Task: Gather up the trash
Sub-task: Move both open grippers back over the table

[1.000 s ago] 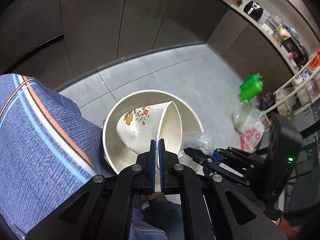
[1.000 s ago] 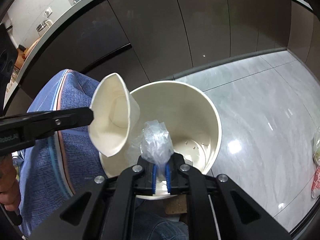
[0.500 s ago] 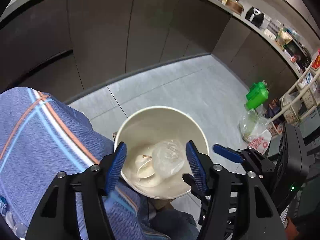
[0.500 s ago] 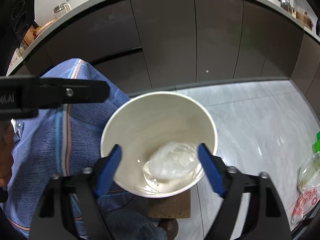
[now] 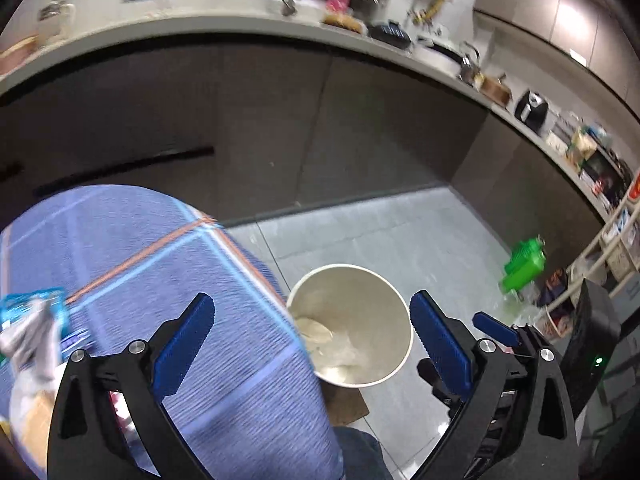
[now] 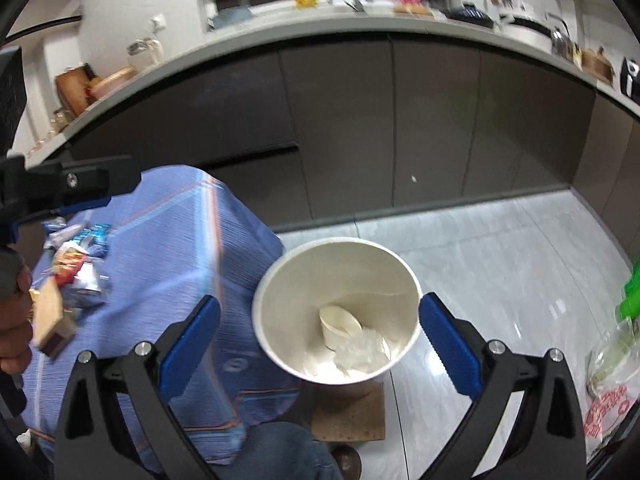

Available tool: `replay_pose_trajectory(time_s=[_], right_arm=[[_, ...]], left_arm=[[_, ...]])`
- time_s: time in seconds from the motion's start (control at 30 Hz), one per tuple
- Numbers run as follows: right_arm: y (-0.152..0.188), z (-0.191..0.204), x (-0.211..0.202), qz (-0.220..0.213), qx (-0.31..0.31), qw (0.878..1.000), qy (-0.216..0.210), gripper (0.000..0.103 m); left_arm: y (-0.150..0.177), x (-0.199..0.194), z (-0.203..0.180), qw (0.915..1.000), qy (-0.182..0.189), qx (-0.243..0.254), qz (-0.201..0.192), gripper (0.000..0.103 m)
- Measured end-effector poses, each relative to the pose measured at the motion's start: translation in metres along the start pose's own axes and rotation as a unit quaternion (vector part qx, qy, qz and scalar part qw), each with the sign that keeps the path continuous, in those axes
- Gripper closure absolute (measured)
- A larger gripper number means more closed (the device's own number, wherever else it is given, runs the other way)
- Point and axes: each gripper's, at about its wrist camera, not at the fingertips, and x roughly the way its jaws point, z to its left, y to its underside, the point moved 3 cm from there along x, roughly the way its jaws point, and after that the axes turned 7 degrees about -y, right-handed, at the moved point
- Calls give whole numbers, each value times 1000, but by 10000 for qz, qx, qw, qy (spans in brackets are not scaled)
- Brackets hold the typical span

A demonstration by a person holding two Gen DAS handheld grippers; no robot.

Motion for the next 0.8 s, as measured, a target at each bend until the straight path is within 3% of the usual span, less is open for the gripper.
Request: replay_pose_trajectory(time_s=[0.33, 0.5, 0.8], right_arm=[[-17, 112, -48, -288, -634, 9919, -1058, 3], [-11, 167, -51, -111, -1083, 9825, -1513, 3], [15, 252, -21, 615, -1647, 9593, -2209, 3]], left_arm=[[43, -127, 81, 9906, -960, -739, -640, 8], [89, -168, 142, 9802, -1498, -1180, -540, 8], [163, -203, 226, 9621, -2048, -1788, -212, 9]])
